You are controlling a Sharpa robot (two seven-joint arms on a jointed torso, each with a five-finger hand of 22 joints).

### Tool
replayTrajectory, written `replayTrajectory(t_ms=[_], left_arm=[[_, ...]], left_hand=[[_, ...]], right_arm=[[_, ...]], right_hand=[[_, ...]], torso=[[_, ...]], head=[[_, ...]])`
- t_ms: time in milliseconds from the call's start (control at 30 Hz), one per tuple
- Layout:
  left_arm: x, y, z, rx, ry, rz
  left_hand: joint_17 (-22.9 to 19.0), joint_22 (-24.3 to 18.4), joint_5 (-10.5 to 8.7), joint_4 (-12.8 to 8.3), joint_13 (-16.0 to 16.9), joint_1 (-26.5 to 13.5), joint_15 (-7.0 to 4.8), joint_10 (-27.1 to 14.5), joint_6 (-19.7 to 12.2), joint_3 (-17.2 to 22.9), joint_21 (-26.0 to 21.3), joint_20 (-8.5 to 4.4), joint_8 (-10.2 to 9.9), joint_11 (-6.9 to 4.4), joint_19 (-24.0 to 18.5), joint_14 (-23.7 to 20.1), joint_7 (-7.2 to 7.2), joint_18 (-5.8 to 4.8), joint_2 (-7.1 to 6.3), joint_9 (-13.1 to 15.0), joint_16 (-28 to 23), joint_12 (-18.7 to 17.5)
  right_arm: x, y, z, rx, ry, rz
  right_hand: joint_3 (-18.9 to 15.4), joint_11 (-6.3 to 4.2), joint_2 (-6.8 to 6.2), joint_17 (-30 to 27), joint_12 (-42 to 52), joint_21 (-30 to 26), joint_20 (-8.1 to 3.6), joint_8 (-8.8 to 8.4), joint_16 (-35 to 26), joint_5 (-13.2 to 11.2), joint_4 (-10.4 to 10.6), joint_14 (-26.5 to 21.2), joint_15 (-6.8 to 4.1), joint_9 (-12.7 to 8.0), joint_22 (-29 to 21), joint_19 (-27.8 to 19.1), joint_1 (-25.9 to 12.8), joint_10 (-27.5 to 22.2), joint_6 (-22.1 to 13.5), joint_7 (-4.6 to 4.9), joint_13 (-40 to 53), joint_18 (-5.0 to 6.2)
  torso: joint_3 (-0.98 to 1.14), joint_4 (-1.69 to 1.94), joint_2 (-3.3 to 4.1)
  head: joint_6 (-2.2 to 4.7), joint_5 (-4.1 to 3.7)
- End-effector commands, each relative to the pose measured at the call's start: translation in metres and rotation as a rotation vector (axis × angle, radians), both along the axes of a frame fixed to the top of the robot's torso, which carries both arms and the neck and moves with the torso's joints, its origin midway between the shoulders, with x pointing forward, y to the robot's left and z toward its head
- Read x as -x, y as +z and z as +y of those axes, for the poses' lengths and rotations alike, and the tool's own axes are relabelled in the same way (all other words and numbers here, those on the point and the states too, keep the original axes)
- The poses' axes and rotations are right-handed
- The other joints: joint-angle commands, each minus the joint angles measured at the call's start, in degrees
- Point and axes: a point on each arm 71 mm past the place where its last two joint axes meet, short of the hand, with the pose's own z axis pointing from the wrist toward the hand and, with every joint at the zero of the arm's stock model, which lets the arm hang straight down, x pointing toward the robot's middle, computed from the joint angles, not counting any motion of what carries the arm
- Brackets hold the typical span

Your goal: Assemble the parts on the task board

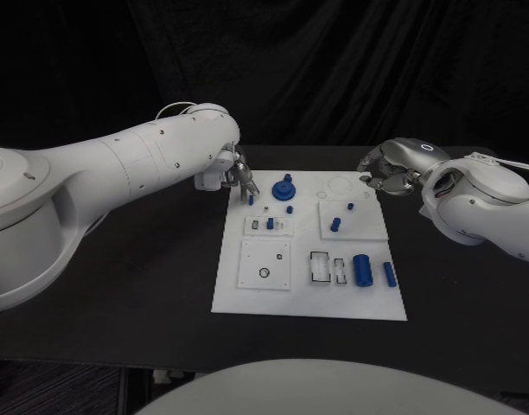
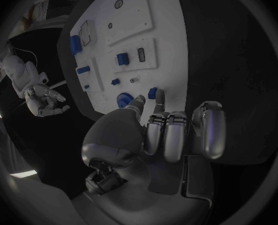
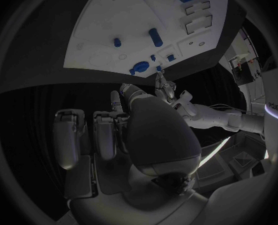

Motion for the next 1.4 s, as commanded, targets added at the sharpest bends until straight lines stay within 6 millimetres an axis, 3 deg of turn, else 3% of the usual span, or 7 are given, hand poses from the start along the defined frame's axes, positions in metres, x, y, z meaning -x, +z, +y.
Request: replayTrajectory(t_ms=[33,967,1400], left_arm=[[0.0004,-0.0010,-0.0052,0.033,-0.014,-0.005],[0.0013,-0.0078,-0.0042,0.035,-0.008,0.002],[0.0019,-0.0095,-0.0042,0.040,-0.009,0.002]], left_hand=[[15.09,8.72,0.29,-0.12,15.09,0.19,0.10,5.88,-0.37,0.49,-0.43,0.02,-0.48,-0.01,-0.43,5.96,0.06,0.66,0.41,0.12,0.15,0.15],[15.09,8.73,2.38,-1.80,15.09,0.17,0.25,5.88,-0.33,3.40,-1.02,0.16,-1.67,0.10,-0.86,5.96,0.15,0.77,0.12,0.76,0.15,0.15],[15.09,9.06,4.88,-3.84,15.09,-0.67,0.20,5.88,0.13,8.39,-1.12,0.13,-2.66,0.02,-0.82,5.96,0.04,0.76,-0.52,1.66,0.15,0.15]], right_arm=[[-0.0006,0.0009,-0.0001,0.005,-0.008,0.000],[-0.0009,0.0002,0.0008,0.010,-0.011,0.007],[-0.0011,0.0000,0.0010,0.012,-0.011,0.010]], right_hand=[[0.35,0.28,-0.16,15.09,0.15,0.15,0.21,0.02,0.17,0.21,0.04,5.94,0.18,-0.06,14.13,4.03,-0.41,5.97,0.50,-0.07,15.10,-0.21],[0.42,0.30,-0.22,15.09,0.15,0.06,0.19,0.00,0.17,0.20,0.06,5.94,0.17,-0.13,14.09,3.96,-0.48,5.97,0.55,-0.05,15.10,-0.18],[0.42,0.30,-0.22,15.09,0.15,0.06,0.19,0.00,0.17,0.20,0.06,5.94,0.17,-0.13,14.09,3.96,-0.48,5.97,0.55,-0.05,15.10,-0.18]], torso=[[0.03,0.01,-0.02],[0.06,0.02,-0.05],[0.09,0.08,-0.05]], head=[[-0.01,-0.03],[-0.01,-0.10],[-0.01,-0.09]])
